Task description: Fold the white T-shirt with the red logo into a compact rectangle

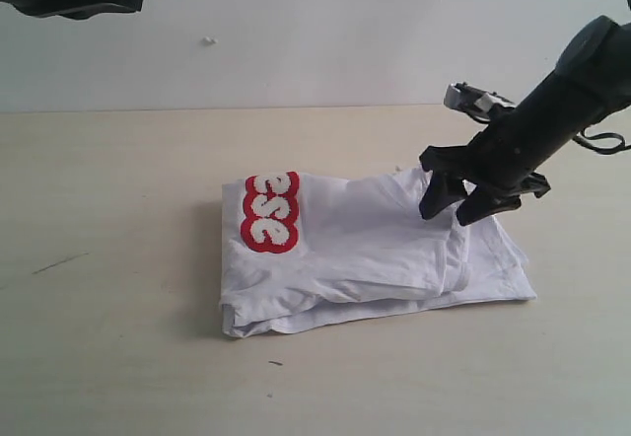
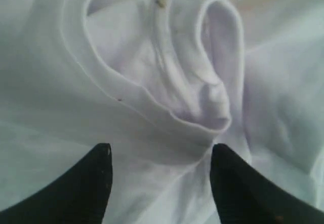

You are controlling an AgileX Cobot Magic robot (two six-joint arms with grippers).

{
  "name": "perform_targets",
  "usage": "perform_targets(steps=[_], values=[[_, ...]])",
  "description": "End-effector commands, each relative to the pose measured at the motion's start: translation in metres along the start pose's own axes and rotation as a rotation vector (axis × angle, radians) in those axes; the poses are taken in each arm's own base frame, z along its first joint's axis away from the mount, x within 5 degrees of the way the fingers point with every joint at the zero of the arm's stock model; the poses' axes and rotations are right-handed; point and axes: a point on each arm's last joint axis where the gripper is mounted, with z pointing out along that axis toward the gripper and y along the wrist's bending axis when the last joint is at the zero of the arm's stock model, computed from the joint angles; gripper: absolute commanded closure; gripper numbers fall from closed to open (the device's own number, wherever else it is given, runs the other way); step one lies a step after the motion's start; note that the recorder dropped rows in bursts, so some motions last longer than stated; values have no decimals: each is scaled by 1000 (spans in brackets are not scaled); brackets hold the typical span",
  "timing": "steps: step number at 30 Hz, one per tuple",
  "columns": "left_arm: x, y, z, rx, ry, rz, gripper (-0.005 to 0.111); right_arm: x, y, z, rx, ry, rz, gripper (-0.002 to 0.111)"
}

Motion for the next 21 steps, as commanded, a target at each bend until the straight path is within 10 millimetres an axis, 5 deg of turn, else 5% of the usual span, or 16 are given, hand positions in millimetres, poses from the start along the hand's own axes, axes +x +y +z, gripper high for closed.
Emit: perform_targets(steps=[1, 9, 13, 16, 20, 21], values=[[0, -1, -3, 3, -5, -15, 107, 0, -11, 14, 48, 0, 5, 51], [0, 0, -3, 1, -8, -13, 107, 0, -6, 25, 15, -1, 12, 53], [0, 0, -3, 1, -8, -13, 107, 2, 4, 29, -1, 21, -34, 77], [0, 0, -3, 1, -7, -13, 107, 3, 13, 30, -39, 31, -71, 107], [0, 0, -3, 2, -7, -15, 107, 2, 34, 16, -155, 6, -129, 108], [0, 0, -3, 2, -7, -15, 107, -2, 42, -3, -133, -21, -167, 108]])
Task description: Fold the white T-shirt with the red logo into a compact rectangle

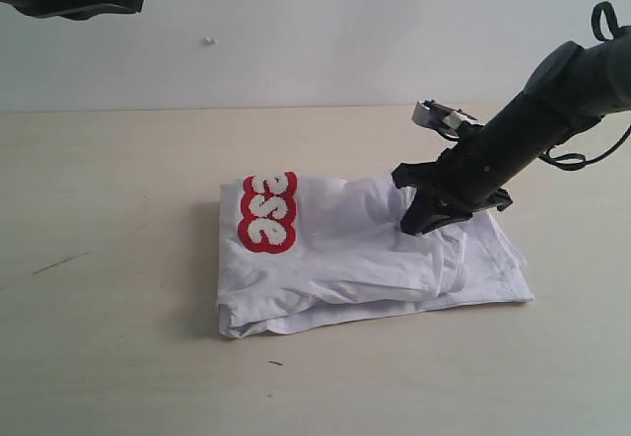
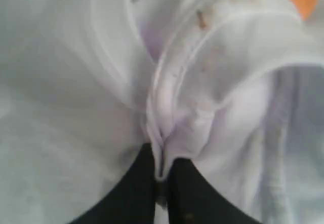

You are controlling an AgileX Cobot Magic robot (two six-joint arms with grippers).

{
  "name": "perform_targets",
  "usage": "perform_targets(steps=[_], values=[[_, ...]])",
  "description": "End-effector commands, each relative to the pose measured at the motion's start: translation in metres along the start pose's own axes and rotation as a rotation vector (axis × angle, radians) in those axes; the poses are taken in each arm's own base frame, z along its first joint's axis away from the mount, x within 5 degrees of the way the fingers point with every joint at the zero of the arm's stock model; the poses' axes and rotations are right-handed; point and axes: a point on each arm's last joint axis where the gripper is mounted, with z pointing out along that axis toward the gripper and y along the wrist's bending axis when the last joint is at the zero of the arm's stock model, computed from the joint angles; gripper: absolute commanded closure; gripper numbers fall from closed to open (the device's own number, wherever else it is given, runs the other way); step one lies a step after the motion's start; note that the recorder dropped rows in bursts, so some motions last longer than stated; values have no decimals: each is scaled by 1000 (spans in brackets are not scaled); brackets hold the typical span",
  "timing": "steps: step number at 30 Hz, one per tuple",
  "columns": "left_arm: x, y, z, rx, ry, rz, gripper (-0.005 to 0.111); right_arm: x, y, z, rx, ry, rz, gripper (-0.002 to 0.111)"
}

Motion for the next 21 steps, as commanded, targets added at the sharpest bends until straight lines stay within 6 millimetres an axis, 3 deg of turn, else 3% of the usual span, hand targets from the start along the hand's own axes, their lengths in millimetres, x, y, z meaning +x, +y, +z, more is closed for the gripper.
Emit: perform_targets(steps=[1, 4, 5, 9, 11, 14, 19, 21], values=[[0, 0, -3, 1, -9, -15, 107, -8, 29, -40, -11, -65, -91, 108], [0, 0, -3, 1, -9, -15, 107, -12, 42, -76, 79, -120, -118, 108], [-1, 0, -3, 0, -12, -15, 107, -12, 52, -101, 135, -167, -132, 108], [-1, 0, -3, 0, -12, -15, 107, -2, 65, -148, 306, -229, -146, 108], [-1, 0, -3, 0, -12, -15, 107, 5, 64, -162, 403, -220, -136, 108], [0, 0, -3, 1, -9, -15, 107, 8, 56, -167, 471, -202, -84, 108], [0, 0, -3, 1, -9, -15, 107, 7, 31, -149, 610, -97, -24, 108], [0, 0, -3, 1, -9, -15, 107, 6, 19, -146, 706, -78, -10, 102]])
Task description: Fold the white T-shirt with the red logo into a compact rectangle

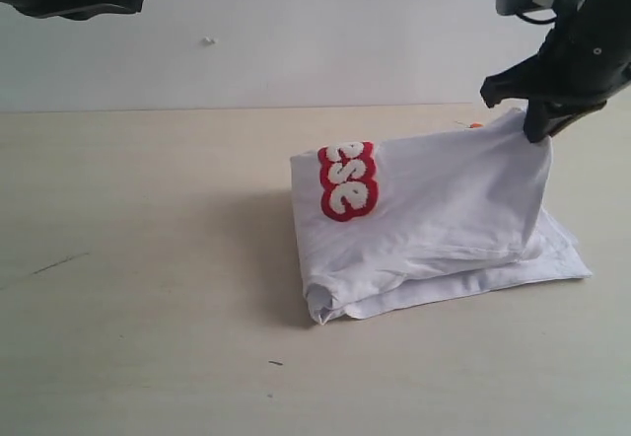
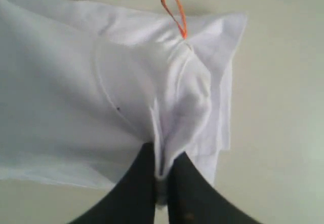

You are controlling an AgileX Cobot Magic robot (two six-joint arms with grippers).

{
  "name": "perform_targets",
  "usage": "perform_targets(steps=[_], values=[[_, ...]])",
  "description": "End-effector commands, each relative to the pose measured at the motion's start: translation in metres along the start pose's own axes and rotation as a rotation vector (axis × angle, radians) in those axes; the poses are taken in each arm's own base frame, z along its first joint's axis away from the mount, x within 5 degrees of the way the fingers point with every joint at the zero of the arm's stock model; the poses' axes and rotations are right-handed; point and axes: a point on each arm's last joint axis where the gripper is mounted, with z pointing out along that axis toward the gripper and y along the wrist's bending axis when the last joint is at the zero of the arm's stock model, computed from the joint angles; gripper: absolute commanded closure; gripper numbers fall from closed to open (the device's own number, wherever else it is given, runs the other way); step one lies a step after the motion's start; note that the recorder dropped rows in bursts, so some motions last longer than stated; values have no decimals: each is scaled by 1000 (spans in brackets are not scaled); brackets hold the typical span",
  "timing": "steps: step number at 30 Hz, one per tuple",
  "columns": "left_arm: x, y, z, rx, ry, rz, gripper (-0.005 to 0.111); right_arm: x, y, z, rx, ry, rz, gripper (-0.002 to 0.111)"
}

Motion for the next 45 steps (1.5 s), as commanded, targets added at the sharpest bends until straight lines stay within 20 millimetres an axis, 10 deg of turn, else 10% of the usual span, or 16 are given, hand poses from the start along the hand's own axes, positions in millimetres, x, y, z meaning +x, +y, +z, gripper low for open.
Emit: perform_targets(steps=[1, 7, 19, 27, 35, 37, 41, 45], values=[[0, 0, -3, 1, -9, -15, 107, -2, -21, 19, 213, 41, 28, 94], [0, 0, -3, 1, -9, -15, 107, -3, -30, 46, 317, 82, 59, 60], [0, -1, -3, 3, -6, -15, 107, 10, -22, 106, 29, 258, 108, 60], [0, -1, -3, 4, -3, -13, 107, 36, -78, 130, -264, 168, 339, 60], [1, -1, -3, 6, 1, -13, 107, 45, -68, 152, -442, 228, 313, 60], [1, -1, -3, 6, 1, -13, 107, 47, -69, 156, -438, 238, 312, 63], [1, -1, -3, 6, 1, -13, 107, 47, -46, 170, -460, 282, 258, 108], [1, -1, -3, 8, 2, -15, 107, 36, 6, 177, -496, 296, 133, 108]])
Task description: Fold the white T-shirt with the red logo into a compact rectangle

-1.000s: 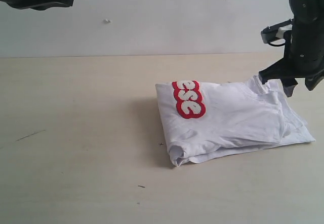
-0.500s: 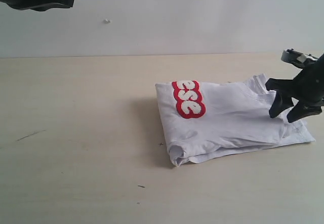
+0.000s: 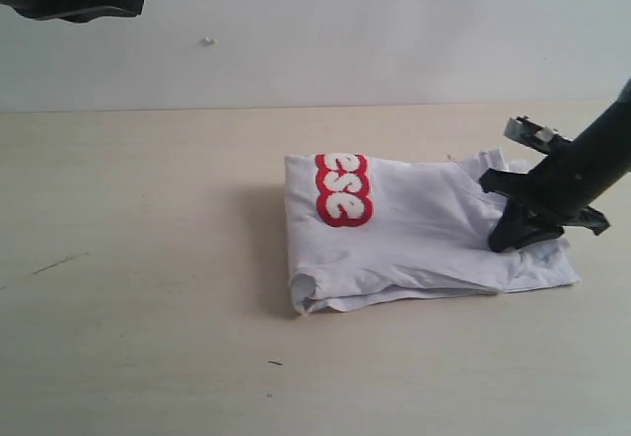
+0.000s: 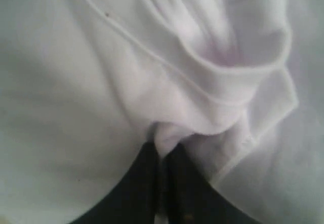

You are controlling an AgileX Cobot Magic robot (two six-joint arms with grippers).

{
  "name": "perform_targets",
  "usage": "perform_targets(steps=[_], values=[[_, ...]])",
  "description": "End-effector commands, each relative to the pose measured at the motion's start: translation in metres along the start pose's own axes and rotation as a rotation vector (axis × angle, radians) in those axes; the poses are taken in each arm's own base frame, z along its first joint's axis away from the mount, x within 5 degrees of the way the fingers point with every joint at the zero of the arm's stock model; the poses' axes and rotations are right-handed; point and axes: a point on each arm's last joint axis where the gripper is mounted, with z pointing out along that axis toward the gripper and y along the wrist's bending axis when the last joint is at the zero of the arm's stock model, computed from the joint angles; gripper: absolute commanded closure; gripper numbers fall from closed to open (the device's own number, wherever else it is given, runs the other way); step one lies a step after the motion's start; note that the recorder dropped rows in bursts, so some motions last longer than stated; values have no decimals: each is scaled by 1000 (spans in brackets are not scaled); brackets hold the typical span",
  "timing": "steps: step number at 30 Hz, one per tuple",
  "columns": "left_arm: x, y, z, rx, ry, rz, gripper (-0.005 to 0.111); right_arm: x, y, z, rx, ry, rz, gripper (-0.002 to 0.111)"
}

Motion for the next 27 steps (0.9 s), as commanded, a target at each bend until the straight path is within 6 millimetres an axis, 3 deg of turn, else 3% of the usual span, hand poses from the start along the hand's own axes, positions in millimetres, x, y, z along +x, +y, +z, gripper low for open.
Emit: perform_targets(steps=[1, 4, 10, 20, 27], values=[[0, 0, -3, 3, -7, -15, 107, 1, 41, 40, -5, 75, -122, 108], [0, 0, -3, 3, -7, -15, 107, 3, 66, 52, -1, 88, -187, 108], [0, 0, -3, 2, -8, -15, 107, 2, 90, 42, -101, 133, -218, 108], [0, 0, -3, 1, -10, -15, 107, -4, 111, -6, -50, -48, -309, 108], [-1, 0, -3, 0, -12, -15, 107, -1, 131, -51, -23, -184, -366, 108]])
